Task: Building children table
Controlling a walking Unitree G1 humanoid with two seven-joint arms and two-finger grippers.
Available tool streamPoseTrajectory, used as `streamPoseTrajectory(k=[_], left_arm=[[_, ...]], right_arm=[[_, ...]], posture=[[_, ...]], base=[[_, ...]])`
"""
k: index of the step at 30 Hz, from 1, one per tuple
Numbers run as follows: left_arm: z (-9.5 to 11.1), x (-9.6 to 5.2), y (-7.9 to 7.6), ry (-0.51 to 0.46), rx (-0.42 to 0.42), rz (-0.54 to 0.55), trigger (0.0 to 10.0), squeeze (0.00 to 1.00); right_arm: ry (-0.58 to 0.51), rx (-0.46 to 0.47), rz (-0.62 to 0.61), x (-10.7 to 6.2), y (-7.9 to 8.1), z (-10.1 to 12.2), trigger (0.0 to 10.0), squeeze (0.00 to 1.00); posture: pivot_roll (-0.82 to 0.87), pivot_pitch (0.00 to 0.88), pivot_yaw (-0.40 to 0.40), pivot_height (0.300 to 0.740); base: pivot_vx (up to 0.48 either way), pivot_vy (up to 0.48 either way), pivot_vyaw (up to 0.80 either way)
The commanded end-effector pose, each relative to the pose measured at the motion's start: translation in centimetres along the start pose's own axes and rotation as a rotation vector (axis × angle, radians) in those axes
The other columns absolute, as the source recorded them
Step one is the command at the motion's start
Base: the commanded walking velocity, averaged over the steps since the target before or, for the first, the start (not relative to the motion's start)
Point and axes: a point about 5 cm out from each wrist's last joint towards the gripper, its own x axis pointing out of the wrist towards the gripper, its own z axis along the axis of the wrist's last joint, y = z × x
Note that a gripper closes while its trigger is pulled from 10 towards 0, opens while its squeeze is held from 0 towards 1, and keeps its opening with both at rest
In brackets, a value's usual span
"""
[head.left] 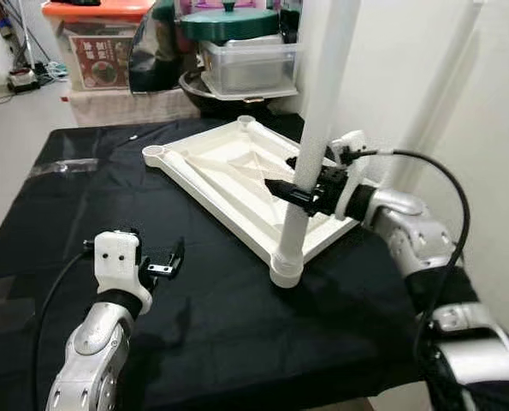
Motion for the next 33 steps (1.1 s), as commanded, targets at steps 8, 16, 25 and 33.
streamPoseTrajectory(k=[8,16,25,33], left_arm=[[-0.2,0.1,-0.3,0.017,0.002,-0.012,10.0,0.00],[-0.3,0.1,-0.3,0.018,0.000,-0.017,10.0,0.00],[-0.3,0.0,-0.2,0.019,0.002,-0.017,10.0,0.00],[-0.4,-0.1,-0.1,0.024,0.010,-0.004,10.0,0.00]], right_arm=[[0.043,-0.003,0.132,-0.5,-0.6,-0.4,5.1,0.00],[0.025,0.031,0.118,-0.4,-1.2,-1.1,0.0,0.00],[0.007,0.098,-0.032,-0.8,-2.1,-2.3,0.0,0.00],[0.067,0.216,-0.688,0.0,-1.9,-4.7,0.0,0.00]], posture=[[0.06,0.000,-0.071,0.740],[0.06,0.000,-0.071,0.740],[0.06,0.000,-0.075,0.740],[0.06,0.000,-0.077,0.740]], base=[[0.000,0.000,0.00],[0.000,0.000,0.00],[0.000,0.000,0.00],[0.000,0.000,0.00]])
